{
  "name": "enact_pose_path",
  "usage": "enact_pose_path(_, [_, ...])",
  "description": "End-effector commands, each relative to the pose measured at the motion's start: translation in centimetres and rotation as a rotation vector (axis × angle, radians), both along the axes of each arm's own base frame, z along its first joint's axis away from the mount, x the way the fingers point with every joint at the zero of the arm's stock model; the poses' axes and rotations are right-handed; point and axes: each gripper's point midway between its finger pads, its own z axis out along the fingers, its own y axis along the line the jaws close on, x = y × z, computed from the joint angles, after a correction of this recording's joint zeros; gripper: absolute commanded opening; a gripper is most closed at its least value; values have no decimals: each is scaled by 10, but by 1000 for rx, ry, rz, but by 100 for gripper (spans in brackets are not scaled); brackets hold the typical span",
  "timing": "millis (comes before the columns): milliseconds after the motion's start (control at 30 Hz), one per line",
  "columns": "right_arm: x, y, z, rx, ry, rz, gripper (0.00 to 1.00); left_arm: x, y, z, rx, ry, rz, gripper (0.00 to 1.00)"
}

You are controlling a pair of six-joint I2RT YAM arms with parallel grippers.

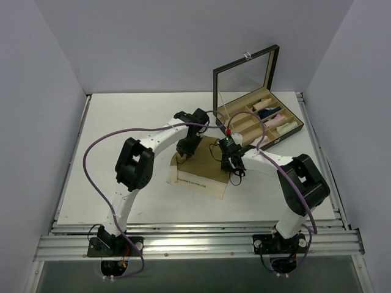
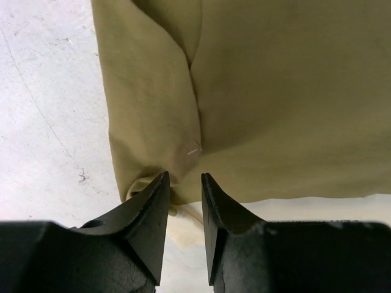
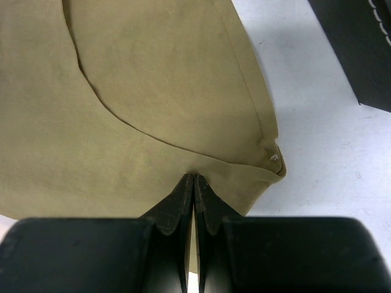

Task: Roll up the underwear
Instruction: Flatten the underwear

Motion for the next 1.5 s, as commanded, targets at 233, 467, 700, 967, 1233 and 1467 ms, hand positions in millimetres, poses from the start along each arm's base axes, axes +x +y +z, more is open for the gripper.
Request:
enact_pose_path(233, [-35, -31, -16, -64, 123, -22, 0, 18, -8, -2, -57, -52, -16, 35])
enact_pose_path(467, [-32, -35, -15, -59, 121, -39, 0, 12, -11, -6, -72, -26, -27, 30])
enact_pose_path(700, [-31, -35, -17, -53, 125, -43, 0, -1, -3, -18, -55, 9, -17, 31])
enact_pose_path(967, [-31, -35, -14, -55, 119, -43, 0, -3, -2, -21, -67, 11, 8, 5])
enact_pose_path(1233, [-38, -42, -17, -71, 130, -45, 0, 31, 4, 18, -102, -99, 86, 2])
enact_pose_path(1467, [-42, -46, -18, -87, 138, -45, 0, 45, 13, 34, -199, -88, 145, 2])
